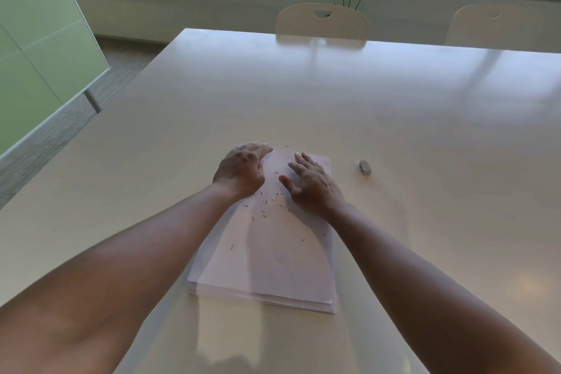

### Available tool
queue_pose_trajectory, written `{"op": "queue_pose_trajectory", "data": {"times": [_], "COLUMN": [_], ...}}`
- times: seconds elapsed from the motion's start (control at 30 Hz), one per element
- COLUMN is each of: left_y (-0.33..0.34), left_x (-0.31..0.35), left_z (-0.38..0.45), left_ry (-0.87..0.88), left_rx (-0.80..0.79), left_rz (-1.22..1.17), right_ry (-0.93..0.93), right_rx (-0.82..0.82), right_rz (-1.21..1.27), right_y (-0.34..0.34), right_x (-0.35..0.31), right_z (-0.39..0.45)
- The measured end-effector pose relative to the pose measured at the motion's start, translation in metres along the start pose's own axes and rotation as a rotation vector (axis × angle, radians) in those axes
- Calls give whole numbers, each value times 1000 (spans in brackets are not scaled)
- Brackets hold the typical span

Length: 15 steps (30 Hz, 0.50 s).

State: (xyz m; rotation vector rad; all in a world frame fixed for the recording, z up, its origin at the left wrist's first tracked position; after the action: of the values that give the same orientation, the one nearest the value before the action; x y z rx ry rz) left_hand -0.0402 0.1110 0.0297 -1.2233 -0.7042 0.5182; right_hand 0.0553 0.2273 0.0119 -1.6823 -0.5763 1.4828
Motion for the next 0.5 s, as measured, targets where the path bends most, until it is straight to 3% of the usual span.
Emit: {"op": "queue_pose_trajectory", "data": {"times": [0.4,0.5], "left_y": [24,24], "left_x": [-15,-15], "left_z": [6,6], "left_ry": [18,5], "left_rx": [-69,-84], "left_rz": [-121,-139], "right_ry": [21,-57], "right_rx": [-64,-84], "right_rz": [-92,-91], "right_y": [7,13], "right_x": [3,-11], "right_z": [1,-3]}}
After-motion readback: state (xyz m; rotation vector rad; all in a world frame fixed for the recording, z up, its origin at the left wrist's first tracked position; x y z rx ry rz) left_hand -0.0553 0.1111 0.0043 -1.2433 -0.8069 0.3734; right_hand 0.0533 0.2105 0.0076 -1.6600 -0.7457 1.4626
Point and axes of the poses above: each hand's wrist, its own z-axis towards the middle knuckle, its own y-axis out of the palm, x = y × z, the point moved 8 cm from there along z, towards the middle knuckle, and after that the axes turned 10 degrees about z, right-handed, at the moved point
